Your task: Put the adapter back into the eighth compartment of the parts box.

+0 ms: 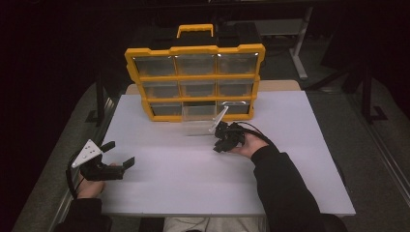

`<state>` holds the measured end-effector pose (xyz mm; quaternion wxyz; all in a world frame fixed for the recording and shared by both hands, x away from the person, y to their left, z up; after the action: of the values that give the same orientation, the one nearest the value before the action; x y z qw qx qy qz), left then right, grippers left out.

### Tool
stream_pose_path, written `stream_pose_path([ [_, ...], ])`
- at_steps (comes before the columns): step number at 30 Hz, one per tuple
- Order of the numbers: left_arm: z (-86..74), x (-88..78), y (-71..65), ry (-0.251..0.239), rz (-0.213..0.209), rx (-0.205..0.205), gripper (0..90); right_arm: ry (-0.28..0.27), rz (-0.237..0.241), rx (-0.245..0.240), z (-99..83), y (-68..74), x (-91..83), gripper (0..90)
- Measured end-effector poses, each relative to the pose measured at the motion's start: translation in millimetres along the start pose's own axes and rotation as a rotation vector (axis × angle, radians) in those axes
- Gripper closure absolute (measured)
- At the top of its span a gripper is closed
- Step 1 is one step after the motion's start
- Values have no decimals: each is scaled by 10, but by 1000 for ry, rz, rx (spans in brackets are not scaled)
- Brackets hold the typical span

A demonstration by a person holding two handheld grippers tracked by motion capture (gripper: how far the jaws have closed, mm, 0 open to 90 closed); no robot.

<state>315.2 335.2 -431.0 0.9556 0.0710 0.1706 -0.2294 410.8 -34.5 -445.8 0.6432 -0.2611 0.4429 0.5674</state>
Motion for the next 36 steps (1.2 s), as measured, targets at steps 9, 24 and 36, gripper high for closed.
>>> stream_pose_path([
  [9, 0, -1, -1, -1, 0, -1, 0, -8, -3, 0, -15, 24, -85, 748],
  [24, 0, -2, 1, -1, 1, -2, 0, -31, -18, -7, -12, 52, -265, 748],
  [36, 0, -3, 1, -2, 1, -2, 0, -39, -36, -19, 37, 73, -429, 748],
])
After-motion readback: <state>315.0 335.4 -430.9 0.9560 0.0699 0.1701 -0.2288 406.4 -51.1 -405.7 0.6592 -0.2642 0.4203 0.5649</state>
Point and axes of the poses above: each handheld gripper's, and its own axes: x roughly forward along the jaws, z roughly out of its top, y roughly to its left, the point moved 4 cm from there along x, roughly forward along the jaws, and after that the axes turned 10 degrees about z, right-handed, at the moved point
